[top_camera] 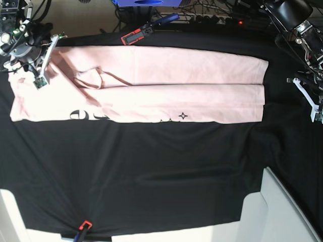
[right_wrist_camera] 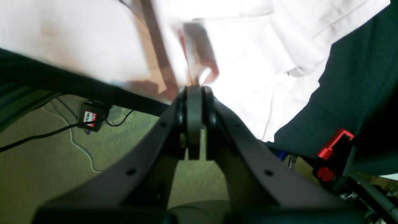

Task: Fold the T-shirt properly
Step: 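Grasp the sleeve flap with the right gripper and fold it onto the shirt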

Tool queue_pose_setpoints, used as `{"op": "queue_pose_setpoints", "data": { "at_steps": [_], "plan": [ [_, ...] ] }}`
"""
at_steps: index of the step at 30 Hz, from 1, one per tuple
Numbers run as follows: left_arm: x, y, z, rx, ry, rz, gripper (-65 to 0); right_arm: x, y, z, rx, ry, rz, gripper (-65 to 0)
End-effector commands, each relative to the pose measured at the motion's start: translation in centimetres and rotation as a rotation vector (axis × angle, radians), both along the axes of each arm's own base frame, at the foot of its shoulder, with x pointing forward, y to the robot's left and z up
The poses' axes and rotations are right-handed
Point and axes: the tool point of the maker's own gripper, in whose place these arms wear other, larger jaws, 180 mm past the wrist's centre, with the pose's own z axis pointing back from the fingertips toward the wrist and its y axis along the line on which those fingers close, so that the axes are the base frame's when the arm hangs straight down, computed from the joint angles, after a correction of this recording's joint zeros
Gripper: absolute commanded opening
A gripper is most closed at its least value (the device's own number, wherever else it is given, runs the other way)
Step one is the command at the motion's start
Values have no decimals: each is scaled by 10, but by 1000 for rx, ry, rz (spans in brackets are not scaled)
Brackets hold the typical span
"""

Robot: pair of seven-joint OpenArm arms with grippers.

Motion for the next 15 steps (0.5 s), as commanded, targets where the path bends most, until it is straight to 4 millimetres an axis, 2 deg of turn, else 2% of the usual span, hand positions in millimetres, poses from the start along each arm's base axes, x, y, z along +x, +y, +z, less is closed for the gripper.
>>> {"op": "queue_pose_setpoints", "data": {
  "at_steps": [1,15],
  "plan": [
    [7,8,14,33,-34,-2,-334,4,-3,5,-10,-20,3,-650],
    [8,5,12,26,-34,-3,-334,1,-2,-3,-6,13,-14,-650]
  ]
}}
